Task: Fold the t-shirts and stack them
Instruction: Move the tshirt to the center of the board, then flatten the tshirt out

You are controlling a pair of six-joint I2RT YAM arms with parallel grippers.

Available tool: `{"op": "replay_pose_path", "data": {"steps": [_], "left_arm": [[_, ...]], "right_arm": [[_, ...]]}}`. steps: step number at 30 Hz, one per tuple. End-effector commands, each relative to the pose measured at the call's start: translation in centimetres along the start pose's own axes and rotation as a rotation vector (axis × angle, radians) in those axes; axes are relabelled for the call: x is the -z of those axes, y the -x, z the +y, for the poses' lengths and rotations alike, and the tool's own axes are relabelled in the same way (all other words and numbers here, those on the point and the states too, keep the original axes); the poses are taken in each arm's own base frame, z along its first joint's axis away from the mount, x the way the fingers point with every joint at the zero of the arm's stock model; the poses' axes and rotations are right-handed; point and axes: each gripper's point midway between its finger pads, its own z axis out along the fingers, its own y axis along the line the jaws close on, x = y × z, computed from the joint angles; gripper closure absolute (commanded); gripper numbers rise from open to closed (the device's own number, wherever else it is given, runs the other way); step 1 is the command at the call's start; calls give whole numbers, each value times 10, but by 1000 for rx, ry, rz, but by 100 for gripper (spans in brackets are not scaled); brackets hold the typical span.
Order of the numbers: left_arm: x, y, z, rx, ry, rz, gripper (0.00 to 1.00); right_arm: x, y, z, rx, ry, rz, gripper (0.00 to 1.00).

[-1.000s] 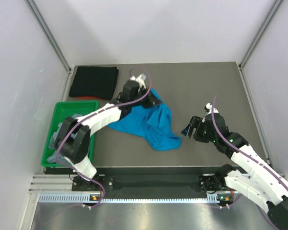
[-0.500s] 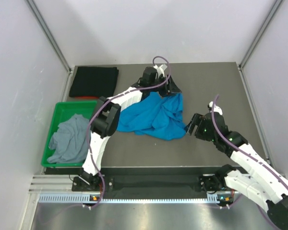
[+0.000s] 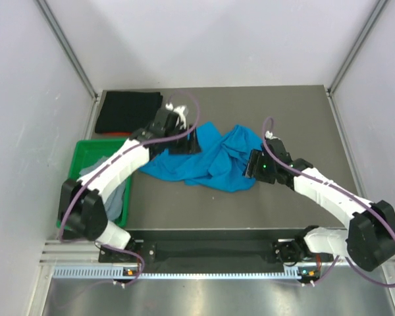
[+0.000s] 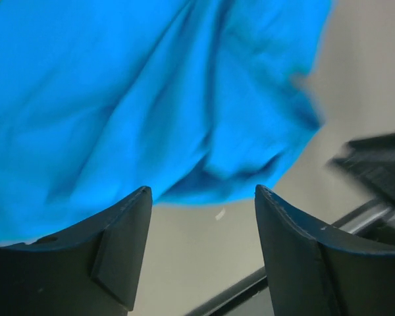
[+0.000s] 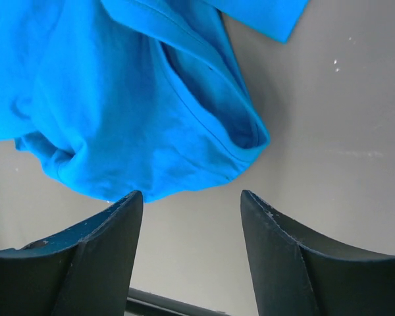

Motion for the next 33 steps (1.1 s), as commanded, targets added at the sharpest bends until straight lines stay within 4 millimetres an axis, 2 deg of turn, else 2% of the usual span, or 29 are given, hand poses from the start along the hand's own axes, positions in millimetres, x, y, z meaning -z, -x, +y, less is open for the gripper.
{"op": "replay_pose_path", "data": {"steps": [1, 4, 7, 13, 18, 21, 23, 25, 27, 30, 31, 32, 33], "left_arm": [[13, -52, 48, -20, 169, 61, 31], [12, -78, 64, -2, 210, 109, 32], [8, -92, 81, 11, 273, 145, 32], [-7, -104, 110, 54, 394, 163, 29], [-20, -109, 118, 127, 394, 164, 31], [-25, -106, 129, 175, 425, 150, 32], [-30, -104, 135, 202, 420, 153, 33], [-36, -103, 130, 216, 363, 167, 32], [-40, -92, 120, 210, 297, 141, 32], [-41, -80, 112, 193, 263, 122, 33], [-40, -69, 107, 188, 254, 108, 33], [-38, -66, 105, 179, 254, 115, 33], [-38, -62, 103, 173, 249, 113, 34]], "right_arm": [[-6, 7, 5, -128, -1, -23, 39], [-18, -7, -4, -225, -40, 0, 39], [-25, -14, -13, -267, -64, -10, 38], [-36, -17, -27, -293, -106, -43, 38], [-47, -16, -35, -303, -126, -61, 39], [-52, -13, -37, -303, -126, -70, 44], [-54, -12, -37, -309, -117, -67, 49], [-57, -14, -41, -321, -125, -52, 53], [-61, -17, -42, -337, -113, -34, 58], [-58, -8, -53, -356, -127, -31, 98], [-55, 0, -64, -377, -156, -39, 100], [-51, 5, -74, -383, -194, -49, 100], [-43, 22, -77, -368, -202, -86, 100]]}}
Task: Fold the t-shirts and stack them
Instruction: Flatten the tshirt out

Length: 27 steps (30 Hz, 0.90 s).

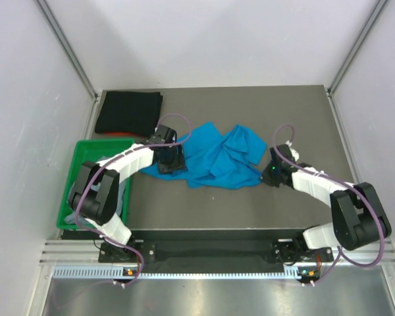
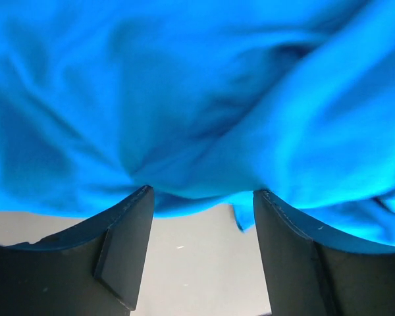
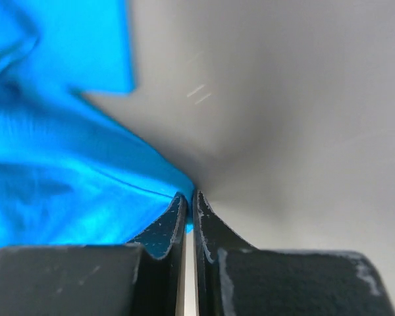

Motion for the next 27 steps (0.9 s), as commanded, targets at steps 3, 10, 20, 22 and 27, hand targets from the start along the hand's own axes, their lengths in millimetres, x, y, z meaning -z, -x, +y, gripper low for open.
{"op": "replay_pose_path", "data": {"steps": [3, 10, 20, 22, 27], "left_arm": [[18, 45, -35, -53, -96, -100, 34], [-1, 43, -22, -50, -22, -59, 35], [-38, 49, -29, 9, -16, -12, 41], [-40, 56, -36, 10, -38, -23, 41], [-49, 76, -54, 1, -86, -55, 41]], "right_arm": [[36, 69, -28, 8, -129, -141, 100], [75, 115, -51, 25, -195, -243, 100], [118, 156, -66, 51, -296, -286, 100], [132, 172, -73, 31, -331, -342, 100], [141, 208, -58, 11, -285, -428, 97]]}}
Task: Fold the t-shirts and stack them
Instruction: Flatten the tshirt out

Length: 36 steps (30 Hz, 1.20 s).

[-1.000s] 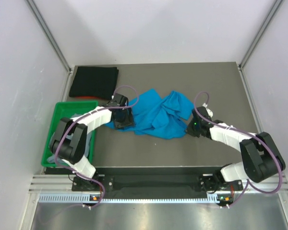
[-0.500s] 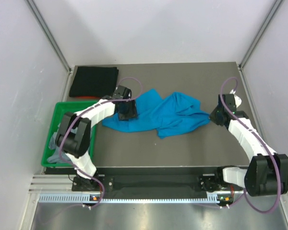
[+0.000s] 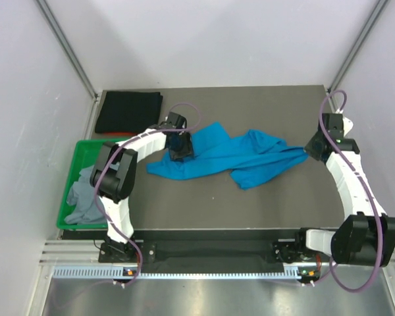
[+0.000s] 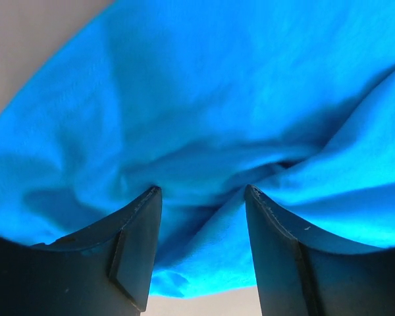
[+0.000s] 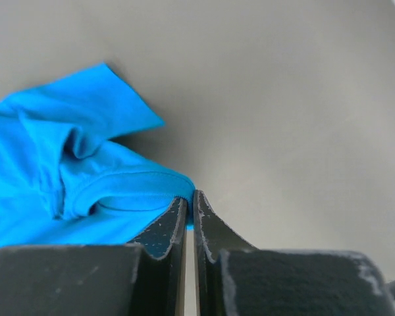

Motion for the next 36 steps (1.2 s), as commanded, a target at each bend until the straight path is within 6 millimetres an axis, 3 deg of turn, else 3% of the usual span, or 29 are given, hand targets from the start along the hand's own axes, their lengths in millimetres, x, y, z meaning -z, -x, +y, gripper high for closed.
{"op": "replay_pose_path", "data": {"steps": [1, 2, 4, 5, 8, 9, 12, 15, 16, 17, 18, 19, 20, 21, 22, 23, 24, 26, 27, 29, 30, 32, 36], "left_arm": [[-10, 27, -21, -6, -61, -59, 41], [-8, 38, -29, -8, -79, -78, 41], [-16, 41, -32, -10, -81, -63, 41], [-14, 51, -40, -14, -102, -81, 41], [-22, 66, -42, -24, -89, -121, 42], [-22, 79, -44, -31, -77, -154, 42], [-16, 96, -53, -57, -79, -176, 41], [3, 101, -56, -73, -72, -187, 41], [9, 100, -54, -82, -53, -195, 41], [16, 97, -54, -93, -44, -200, 41], [35, 99, -62, -107, -62, -232, 40], [43, 94, -65, -109, -82, -229, 40], [44, 81, -64, -109, -98, -204, 40], [63, 82, -75, -116, -156, -237, 40], [70, 75, -83, -117, -206, -228, 40], [70, 54, -87, -128, -271, -175, 40], [84, 46, -97, -146, -338, -178, 40], [90, 37, -95, -142, -344, -164, 40], [99, 35, -95, -143, -349, -172, 40], [103, 27, -88, -143, -332, -160, 40], [106, 24, -84, -146, -325, -164, 40], [110, 19, -80, -149, -312, -160, 40], [119, 13, -73, -151, -301, -175, 40]], "right_arm": [[10, 53, 10, -14, 24, -146, 96], [6, 57, 19, -18, 52, -144, 94], [-8, 65, 36, -5, 95, -136, 91], [-17, 77, 50, 0, 132, -148, 90], [-29, 105, 68, 20, 156, -198, 89], [-37, 115, 81, 36, 177, -207, 89], [-47, 133, 107, 85, 231, -180, 86], [-38, 131, 124, 133, 255, -141, 67], [-33, 124, 125, 134, 250, -128, 56], [-28, 118, 121, 87, 238, -107, 52], [-26, 103, 111, 58, 202, -57, 50], [-24, 96, 106, 30, 192, -37, 49], [-21, 75, 100, -16, 194, 10, 50], [-20, 61, 95, -34, 198, 40, 50], [-19, 50, 95, -52, 222, 58, 52], [-15, 32, 101, -92, 281, 113, 54], [-13, 2, 97, -132, 318, 177, 59], [-2, -21, 93, -163, 363, 208, 64], [-7, -52, 82, -167, 338, 266, 69], [-6, -68, 74, -213, 321, 274, 72], [-2, -93, 70, -202, 317, 299, 73], [0, -122, 66, -231, 324, 350, 82], [1, -151, 59, -256, 308, 373, 83]]}}
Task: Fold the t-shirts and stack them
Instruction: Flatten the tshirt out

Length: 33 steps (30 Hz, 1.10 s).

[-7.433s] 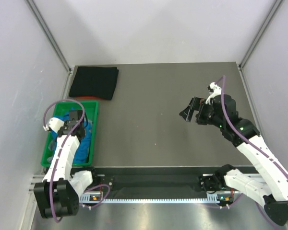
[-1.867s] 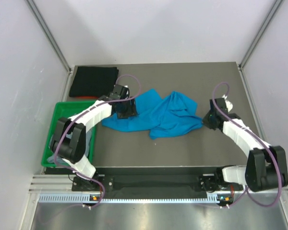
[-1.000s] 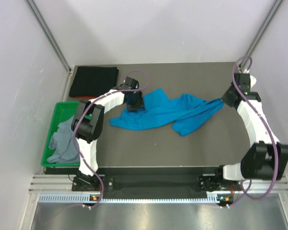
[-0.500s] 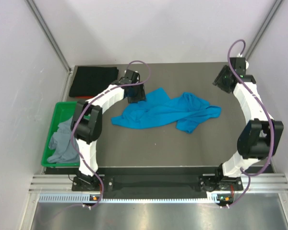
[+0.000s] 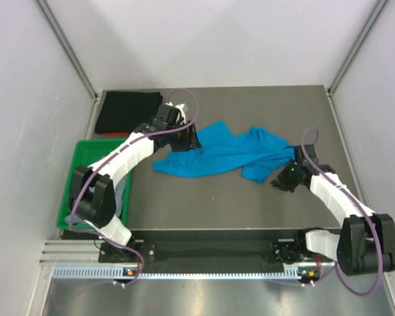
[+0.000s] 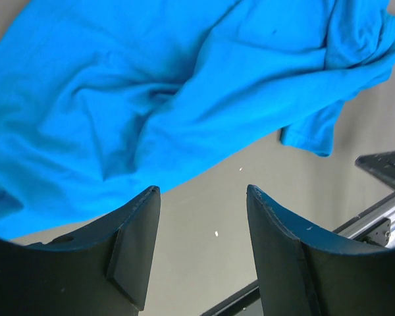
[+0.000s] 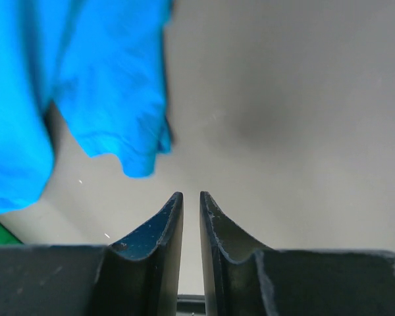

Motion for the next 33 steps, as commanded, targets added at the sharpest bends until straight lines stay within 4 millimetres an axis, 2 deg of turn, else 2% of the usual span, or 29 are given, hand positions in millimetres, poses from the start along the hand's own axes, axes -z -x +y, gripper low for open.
{"op": "replay_pose_path", "data": {"steps": [1, 5, 9, 20, 27, 33], "left_arm": [[16, 2, -2, -22, -12, -35, 40], [17, -1, 6, -20, 29, -32, 40], [17, -3, 8, -20, 40, -21, 40], [17, -7, 18, -23, 73, -11, 40], [18, -6, 25, -27, 94, -18, 40], [13, -13, 34, -8, 101, 1, 40]], "right_arm": [[3, 2, 21, -61, 93, -58, 83], [-7, -8, 13, -81, 73, -57, 83], [-17, -11, 20, -96, 106, -40, 82], [-38, -5, 19, -110, 90, -71, 81], [-43, -6, 18, -116, 82, -72, 81], [-45, -4, 19, -118, 78, -90, 80]]}}
